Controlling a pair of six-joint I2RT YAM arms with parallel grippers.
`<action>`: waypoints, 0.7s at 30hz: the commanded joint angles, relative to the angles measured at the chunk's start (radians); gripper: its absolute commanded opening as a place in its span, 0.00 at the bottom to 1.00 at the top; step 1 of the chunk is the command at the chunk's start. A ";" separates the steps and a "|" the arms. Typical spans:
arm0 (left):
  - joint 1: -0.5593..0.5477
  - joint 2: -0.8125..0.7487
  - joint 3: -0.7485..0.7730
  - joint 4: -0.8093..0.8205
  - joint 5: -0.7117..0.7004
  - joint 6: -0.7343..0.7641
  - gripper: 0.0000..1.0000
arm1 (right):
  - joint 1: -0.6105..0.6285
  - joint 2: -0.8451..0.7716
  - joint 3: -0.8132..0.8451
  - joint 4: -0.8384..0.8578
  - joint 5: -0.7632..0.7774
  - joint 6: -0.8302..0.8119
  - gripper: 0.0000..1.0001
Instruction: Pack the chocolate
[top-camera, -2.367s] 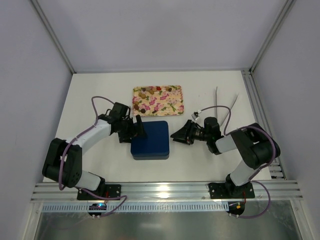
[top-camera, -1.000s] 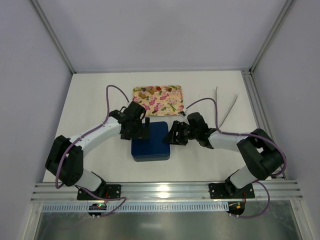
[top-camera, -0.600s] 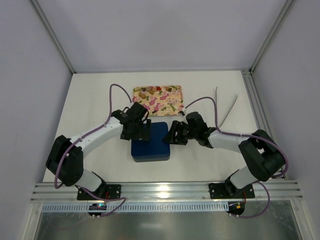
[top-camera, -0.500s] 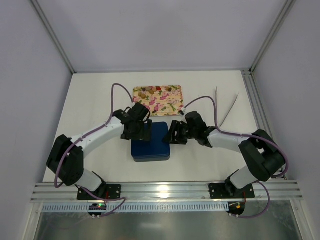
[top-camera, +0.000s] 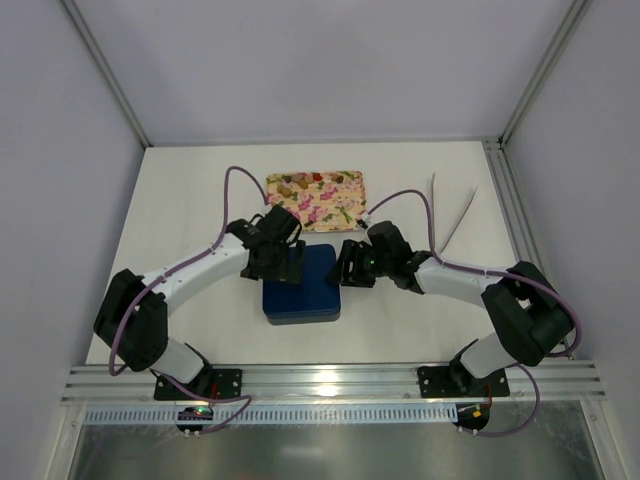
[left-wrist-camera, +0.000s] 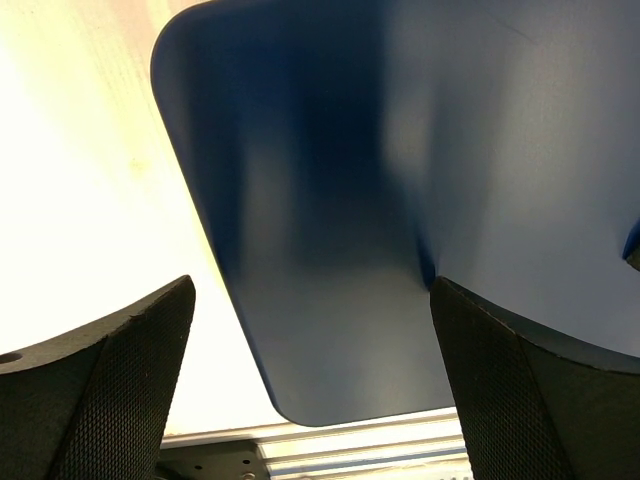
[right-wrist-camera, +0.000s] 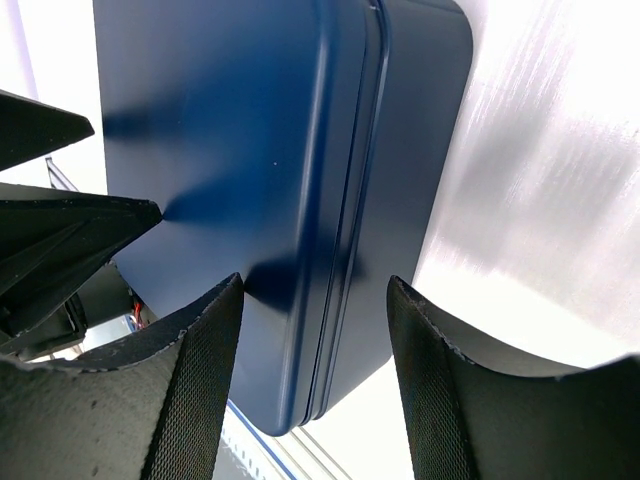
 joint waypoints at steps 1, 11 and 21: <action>0.037 -0.024 0.019 -0.021 0.026 0.019 0.98 | 0.006 -0.039 0.026 -0.016 0.025 -0.022 0.61; 0.189 -0.078 0.007 0.087 0.277 0.025 0.99 | -0.008 -0.039 0.045 -0.022 0.011 -0.023 0.61; 0.290 -0.054 -0.054 0.190 0.464 0.004 0.99 | -0.014 -0.039 0.057 -0.021 0.008 -0.028 0.61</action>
